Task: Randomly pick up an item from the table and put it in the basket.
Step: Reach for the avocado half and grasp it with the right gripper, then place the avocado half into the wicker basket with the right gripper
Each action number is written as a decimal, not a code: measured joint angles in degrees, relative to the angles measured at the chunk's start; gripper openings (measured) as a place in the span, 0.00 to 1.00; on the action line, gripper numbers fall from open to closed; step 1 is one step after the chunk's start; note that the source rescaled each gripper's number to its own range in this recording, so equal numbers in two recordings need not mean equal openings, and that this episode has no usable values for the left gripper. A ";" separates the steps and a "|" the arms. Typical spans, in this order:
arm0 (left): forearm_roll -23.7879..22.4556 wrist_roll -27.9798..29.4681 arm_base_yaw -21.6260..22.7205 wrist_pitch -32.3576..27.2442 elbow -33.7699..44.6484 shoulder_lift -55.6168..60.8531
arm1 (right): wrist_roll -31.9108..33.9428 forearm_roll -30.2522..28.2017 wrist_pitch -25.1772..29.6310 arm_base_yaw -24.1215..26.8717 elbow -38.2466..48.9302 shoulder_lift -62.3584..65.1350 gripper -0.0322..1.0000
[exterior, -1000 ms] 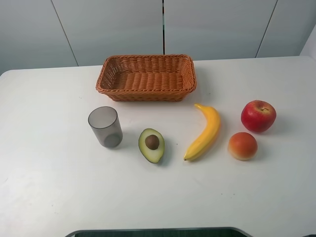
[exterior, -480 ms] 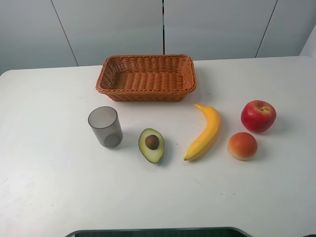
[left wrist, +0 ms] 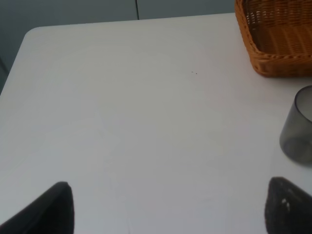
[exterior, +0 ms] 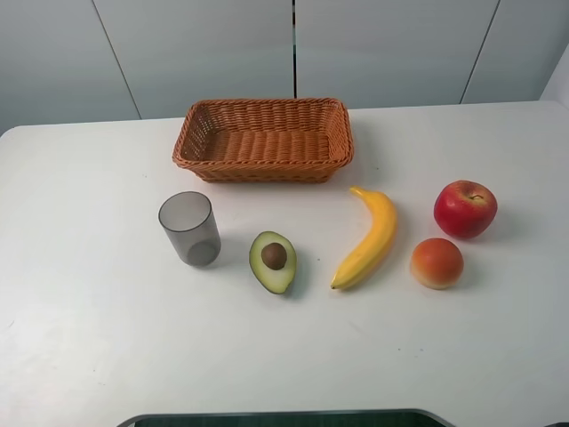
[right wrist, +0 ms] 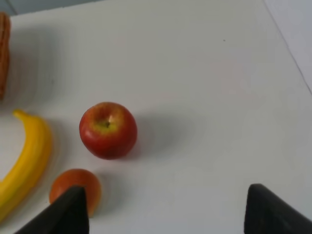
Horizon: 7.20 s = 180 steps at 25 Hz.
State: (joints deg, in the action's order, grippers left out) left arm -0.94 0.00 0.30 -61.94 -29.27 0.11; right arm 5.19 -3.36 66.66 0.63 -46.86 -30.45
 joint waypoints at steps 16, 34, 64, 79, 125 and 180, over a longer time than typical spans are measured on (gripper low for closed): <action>0.00 0.00 0.00 0.00 0.00 0.00 | 9.48 -4.15 -8.64 -42.11 -7.05 -41.18 0.81; 0.00 0.00 0.00 0.00 0.00 0.00 | 19.14 -3.21 -15.52 -57.47 -19.71 -69.29 1.00; 0.00 0.00 0.00 0.00 0.00 0.00 | 34.50 -3.49 -34.13 -54.52 -20.04 -83.34 1.00; 0.00 0.00 0.00 0.00 0.00 0.00 | 34.70 -3.49 -35.14 -53.98 -20.17 -89.02 1.00; 0.00 0.00 0.00 0.00 0.00 0.00 | -6.56 -6.66 -17.43 -47.64 -30.97 -74.75 0.08; 0.00 0.00 0.00 0.00 0.00 0.00 | -19.64 -26.81 -39.00 -39.66 -36.10 -85.74 1.00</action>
State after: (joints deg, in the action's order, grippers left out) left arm -0.94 0.00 0.30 -61.94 -29.27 0.11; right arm -14.45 -30.17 27.66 -39.03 -82.96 -116.20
